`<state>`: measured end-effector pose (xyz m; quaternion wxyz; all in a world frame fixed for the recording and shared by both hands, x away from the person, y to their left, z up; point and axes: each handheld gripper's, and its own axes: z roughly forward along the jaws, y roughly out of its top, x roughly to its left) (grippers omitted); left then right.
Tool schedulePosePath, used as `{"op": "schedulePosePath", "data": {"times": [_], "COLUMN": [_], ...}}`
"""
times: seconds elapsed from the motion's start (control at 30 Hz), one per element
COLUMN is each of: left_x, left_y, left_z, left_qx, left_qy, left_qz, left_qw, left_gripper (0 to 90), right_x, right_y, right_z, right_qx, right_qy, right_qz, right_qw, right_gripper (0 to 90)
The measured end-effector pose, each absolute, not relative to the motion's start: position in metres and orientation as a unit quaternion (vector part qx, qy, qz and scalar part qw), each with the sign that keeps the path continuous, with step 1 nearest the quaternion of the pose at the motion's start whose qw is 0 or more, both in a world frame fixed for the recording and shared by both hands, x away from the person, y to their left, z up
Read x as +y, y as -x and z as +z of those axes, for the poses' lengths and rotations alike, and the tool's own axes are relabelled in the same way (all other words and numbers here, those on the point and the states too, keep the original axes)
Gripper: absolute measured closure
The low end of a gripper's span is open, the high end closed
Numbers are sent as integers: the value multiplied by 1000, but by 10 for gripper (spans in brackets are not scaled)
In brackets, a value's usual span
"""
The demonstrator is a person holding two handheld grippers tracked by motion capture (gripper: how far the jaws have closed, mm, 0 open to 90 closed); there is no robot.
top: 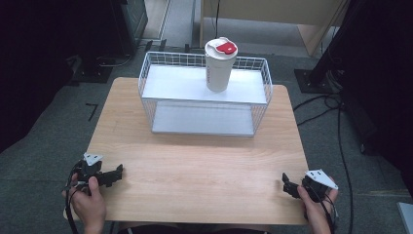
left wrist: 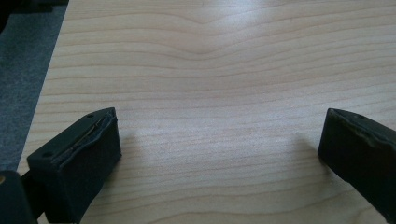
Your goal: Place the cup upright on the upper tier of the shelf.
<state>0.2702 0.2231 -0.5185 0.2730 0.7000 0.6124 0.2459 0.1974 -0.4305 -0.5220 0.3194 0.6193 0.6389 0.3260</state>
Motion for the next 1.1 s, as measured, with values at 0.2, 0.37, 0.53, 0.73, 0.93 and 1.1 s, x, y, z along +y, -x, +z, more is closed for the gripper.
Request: {"op": "schedulePosePath", "data": {"times": [0.2, 0.37, 0.53, 0.73, 0.93, 1.1], "left_x": [223, 223, 223, 223, 223, 223], "left_y": [-270, -270, -270, -270, -270, -270], "left_z": [-519, -519, -519, -519, -519, -519], "left_qx": [612, 612, 612, 612, 612, 612], "left_qy": [-700, -700, -700, -700, -700, -700], "left_qz": [246, 246, 246, 246, 246, 246], "left_qw": [273, 273, 273, 273, 273, 273], "left_gripper": [0, 0, 0, 0, 0, 0], "right_x": [-434, -443, -452, -456, -449, -441], "right_y": [-196, -191, -187, -186, -176, -174], "right_z": [-524, -526, -526, -528, -526, -527], "right_qx": [664, 670, 677, 672, 669, 682], "right_qy": [-618, -625, -623, -638, -621, -608], "right_qz": [287, 271, 280, 296, 290, 303], "right_qw": [309, 296, 274, 232, 287, 271], "right_gripper": [0, 0, 0, 0, 141, 71]}}
